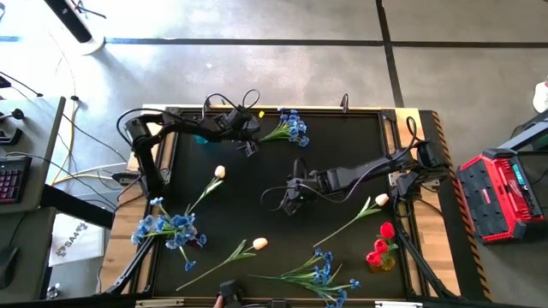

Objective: Sort flowers into vase by color
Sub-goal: Put the top blue flowers into the red vase

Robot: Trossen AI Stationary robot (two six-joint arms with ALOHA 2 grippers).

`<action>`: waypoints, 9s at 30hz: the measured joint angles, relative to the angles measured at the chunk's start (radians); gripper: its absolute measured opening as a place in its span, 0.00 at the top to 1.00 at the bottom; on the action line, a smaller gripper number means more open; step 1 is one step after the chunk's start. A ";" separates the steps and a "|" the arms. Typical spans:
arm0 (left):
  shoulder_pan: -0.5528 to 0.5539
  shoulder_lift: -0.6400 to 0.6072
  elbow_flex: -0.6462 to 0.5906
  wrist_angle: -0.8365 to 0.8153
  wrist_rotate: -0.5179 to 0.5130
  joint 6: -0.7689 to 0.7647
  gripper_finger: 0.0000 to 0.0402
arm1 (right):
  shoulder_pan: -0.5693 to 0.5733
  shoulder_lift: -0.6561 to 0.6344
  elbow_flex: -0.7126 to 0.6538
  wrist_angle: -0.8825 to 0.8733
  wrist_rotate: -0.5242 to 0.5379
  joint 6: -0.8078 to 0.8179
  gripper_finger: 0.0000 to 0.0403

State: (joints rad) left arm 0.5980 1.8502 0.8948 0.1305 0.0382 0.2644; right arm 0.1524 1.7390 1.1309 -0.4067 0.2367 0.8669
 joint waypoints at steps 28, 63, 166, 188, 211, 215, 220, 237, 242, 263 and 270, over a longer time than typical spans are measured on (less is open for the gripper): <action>-0.048 -0.181 0.000 -0.069 0.063 -0.095 0.99 | 0.017 0.000 0.000 0.098 0.252 0.072 0.50; -0.728 -0.914 -0.127 -0.278 0.034 -0.240 1.00 | 0.163 0.124 0.001 1.406 0.260 -0.782 0.64; -1.115 -1.332 -0.047 -1.691 -0.500 -0.888 0.36 | 0.070 0.214 0.291 0.747 0.045 -0.711 1.00; -1.053 -1.227 -0.033 -1.702 -0.573 -0.725 0.36 | 0.071 0.214 0.291 0.739 0.022 -0.707 1.00; -1.057 -1.214 -0.133 -1.700 -0.171 -0.712 0.36 | 0.073 0.214 0.290 0.691 0.018 -0.710 1.00; -1.057 -1.214 -0.133 -1.693 -0.123 -0.610 0.36 | 0.073 0.214 0.290 0.687 0.000 -0.710 1.00; -1.057 -1.213 -0.133 -1.559 -0.119 -0.578 0.36 | 0.069 0.214 0.290 0.686 -0.010 -0.719 1.00; -1.057 -1.166 -0.134 -1.407 -0.029 -0.652 0.36 | -0.017 0.215 0.290 0.707 -0.169 -0.712 1.00; -1.058 -1.137 -0.134 -1.393 -0.028 -0.743 0.36 | -0.031 0.320 0.288 0.905 -0.282 -0.714 1.00; -1.056 -1.131 -0.134 -1.393 -0.107 -0.746 0.36 | 0.006 0.560 0.860 0.677 -0.483 -0.932 1.00; -1.056 -1.131 -0.134 -1.396 -0.017 -0.715 0.36 | 0.003 0.664 1.058 0.569 -0.517 -0.954 1.00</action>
State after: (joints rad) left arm -0.4583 0.7193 0.7609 -1.2660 0.0213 -0.4503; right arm 0.1558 2.4025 2.1884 0.1619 -0.2802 -0.0874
